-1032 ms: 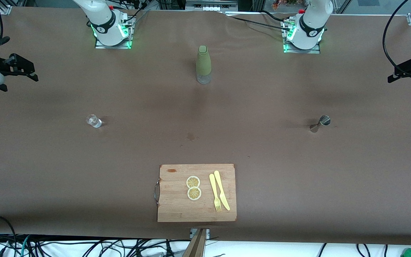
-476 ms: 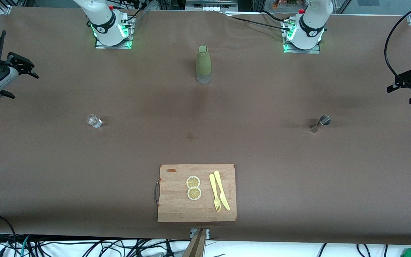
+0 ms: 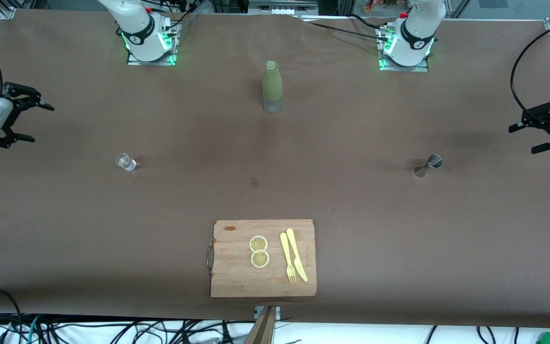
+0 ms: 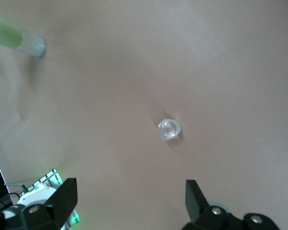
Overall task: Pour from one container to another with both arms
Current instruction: 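Reach the right gripper to the glass beaker while the left gripper reaches the jigger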
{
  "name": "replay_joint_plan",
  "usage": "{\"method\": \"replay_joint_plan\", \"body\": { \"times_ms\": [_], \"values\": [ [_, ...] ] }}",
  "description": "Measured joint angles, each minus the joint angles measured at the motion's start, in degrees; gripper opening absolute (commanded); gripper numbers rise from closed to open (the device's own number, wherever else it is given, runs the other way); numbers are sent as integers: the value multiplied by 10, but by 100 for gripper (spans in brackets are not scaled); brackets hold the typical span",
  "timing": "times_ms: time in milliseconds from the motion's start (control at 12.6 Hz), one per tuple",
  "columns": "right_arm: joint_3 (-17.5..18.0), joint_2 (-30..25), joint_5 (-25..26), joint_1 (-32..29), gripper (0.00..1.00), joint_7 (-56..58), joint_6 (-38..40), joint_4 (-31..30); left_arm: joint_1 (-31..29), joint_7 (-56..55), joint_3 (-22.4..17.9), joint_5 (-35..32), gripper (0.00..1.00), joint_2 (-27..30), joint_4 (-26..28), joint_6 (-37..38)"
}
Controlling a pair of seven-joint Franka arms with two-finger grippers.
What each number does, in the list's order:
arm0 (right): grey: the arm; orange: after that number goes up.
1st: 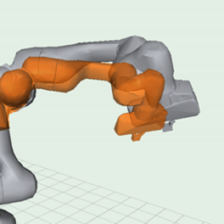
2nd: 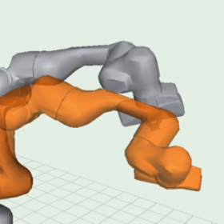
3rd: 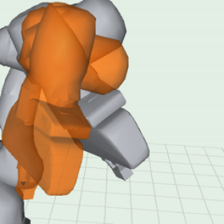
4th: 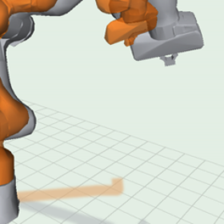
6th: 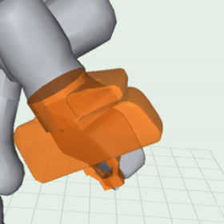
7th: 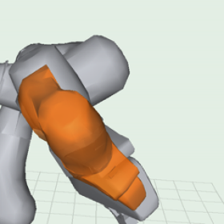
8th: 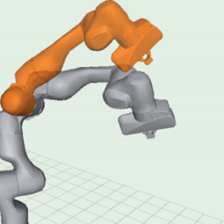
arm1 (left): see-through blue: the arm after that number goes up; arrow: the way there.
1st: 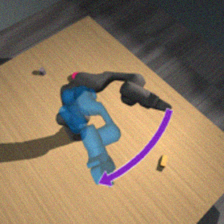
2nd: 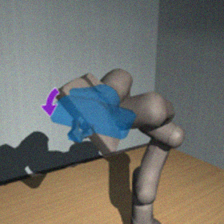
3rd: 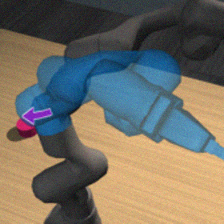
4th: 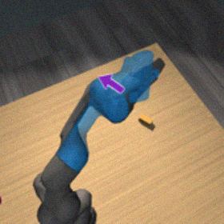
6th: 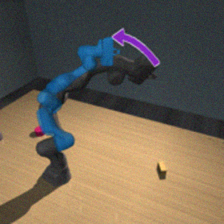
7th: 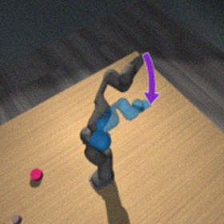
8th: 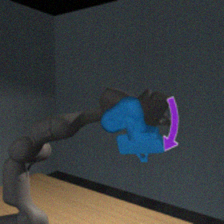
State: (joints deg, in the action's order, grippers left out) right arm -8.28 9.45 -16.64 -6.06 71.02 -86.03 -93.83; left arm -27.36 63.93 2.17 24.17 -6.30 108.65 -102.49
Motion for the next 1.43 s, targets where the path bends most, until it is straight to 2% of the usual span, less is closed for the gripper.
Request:
{"method": "replay_joint_plan", "body": {
  "times_ms": [715, 1191, 1429],
  "values": [
    [-7, 185, -229, -148, 100, 342, 64, -3, -46, 384, -1, 169, 100, -133, 29, -8],
    [-7, 283, -290, -157, 100, 564, 49, -1, -45, 640, 2, 226, 100, -205, 34, -8],
    [-7, 329, -313, -158, 100, 645, 28, -1, -45, 721, 2, 265, 100, -241, 34, -9]
  ]
}}
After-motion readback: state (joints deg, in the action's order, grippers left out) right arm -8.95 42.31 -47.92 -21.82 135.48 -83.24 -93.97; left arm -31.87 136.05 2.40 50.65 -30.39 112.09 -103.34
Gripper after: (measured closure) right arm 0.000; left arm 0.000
